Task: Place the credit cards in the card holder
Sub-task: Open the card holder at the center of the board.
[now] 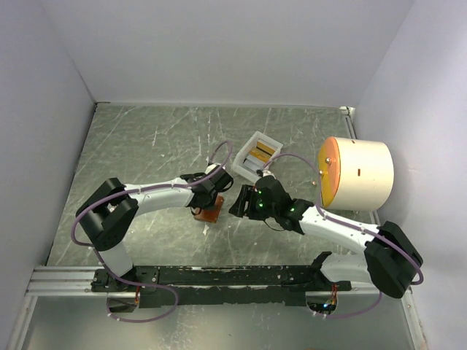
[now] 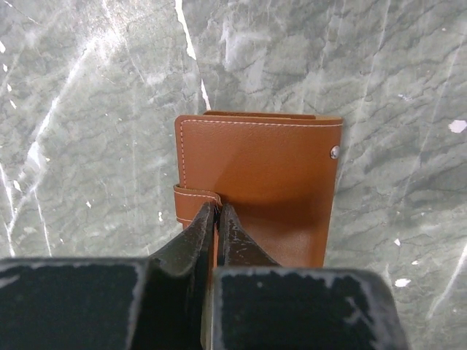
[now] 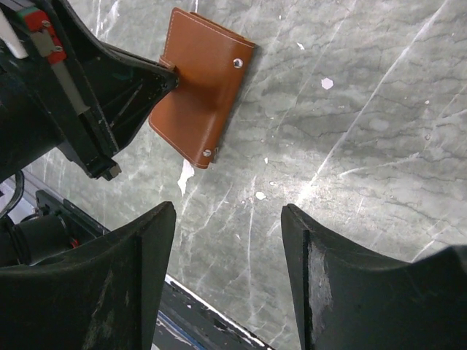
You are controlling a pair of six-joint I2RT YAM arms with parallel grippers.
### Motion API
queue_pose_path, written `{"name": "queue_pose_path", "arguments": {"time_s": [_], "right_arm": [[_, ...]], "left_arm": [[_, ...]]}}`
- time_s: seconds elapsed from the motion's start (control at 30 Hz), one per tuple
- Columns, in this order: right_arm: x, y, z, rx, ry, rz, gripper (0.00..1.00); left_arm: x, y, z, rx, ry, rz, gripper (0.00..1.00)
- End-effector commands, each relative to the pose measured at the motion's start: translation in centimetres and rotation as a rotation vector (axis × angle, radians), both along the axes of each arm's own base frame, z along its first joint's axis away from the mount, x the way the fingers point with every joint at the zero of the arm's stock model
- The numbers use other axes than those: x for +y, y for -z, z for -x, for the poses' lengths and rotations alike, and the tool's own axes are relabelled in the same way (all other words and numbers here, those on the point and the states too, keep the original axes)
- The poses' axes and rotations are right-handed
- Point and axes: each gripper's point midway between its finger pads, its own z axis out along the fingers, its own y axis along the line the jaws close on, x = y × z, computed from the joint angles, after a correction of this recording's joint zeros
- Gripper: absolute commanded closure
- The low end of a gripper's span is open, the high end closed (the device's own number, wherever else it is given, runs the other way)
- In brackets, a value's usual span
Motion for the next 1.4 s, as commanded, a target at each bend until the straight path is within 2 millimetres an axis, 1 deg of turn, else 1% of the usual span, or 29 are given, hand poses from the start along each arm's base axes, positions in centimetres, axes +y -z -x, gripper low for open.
{"name": "queue_pose_path", "arguments": {"time_s": [0.0,0.17,0.3,0.4,0.47,0.53,0.6,0.73,0.87,1.0,1.13,1.27,1.33,1.37], "right_arm": [[1.0,0.3,0.4,0.035,-0.001,-0.05,0.4],[2.2,0.2,0.3,0.057,-0.009,-0.086,0.42],[2.6,0.2,0.1,0.059,-0.019,-0.073,0.43],[2.7,0.0,0.1,0.048,-0.027,-0.059,0.43],[2.3,0.1,-0.1,0.039,-0.024,-0.027,0.43],[1.8,0.2,-0.3,0.022,-0.022,0.013,0.43],[1.5,0.0,-0.4,0.004,-0.023,0.028,0.43],[1.7,-0.6,-0.6,-0.016,-0.044,0.028,0.42],[1.6,0.0,-0.9,-0.012,-0.037,0.05,0.43],[1.6,1.1,-0.9,-0.002,-0.037,0.067,0.51],[1.5,1.6,-1.0,0.001,-0.036,0.083,0.54],[1.2,1.4,-1.2,-0.011,-0.03,0.093,0.57],[1.2,1.2,-1.1,-0.018,-0.034,0.089,0.62],[1.2,1.1,-1.1,-0.022,-0.035,0.084,0.65]], "left_arm": [[-1.0,-0.8,1.1,0.049,-0.006,0.093,0.93],[-3.7,-3.7,2.4,0.068,0.027,0.307,0.93],[-4.9,-6.3,3.2,0.054,0.042,0.456,0.93],[-5.4,-8.8,3.5,0.018,0.048,0.557,0.93],[-5.4,-10.0,3.5,-0.006,0.047,0.601,0.93],[-5.4,-10.9,3.6,-0.023,0.051,0.635,0.93],[-5.6,-11.3,3.7,-0.022,0.057,0.655,0.93],[-5.8,-11.2,4.0,-0.004,0.067,0.662,0.93],[-5.8,-10.9,4.0,-0.002,0.067,0.659,0.93],[-5.6,-10.5,4.0,0.003,0.062,0.645,0.93],[-4.3,-9.2,4.1,0.006,0.028,0.581,0.93],[-2.6,-7.7,4.3,0.011,-0.024,0.513,0.93],[-1.9,-7.2,4.5,0.011,-0.042,0.498,0.93],[-1.6,-6.9,4.6,0.012,-0.05,0.492,0.93]]}}
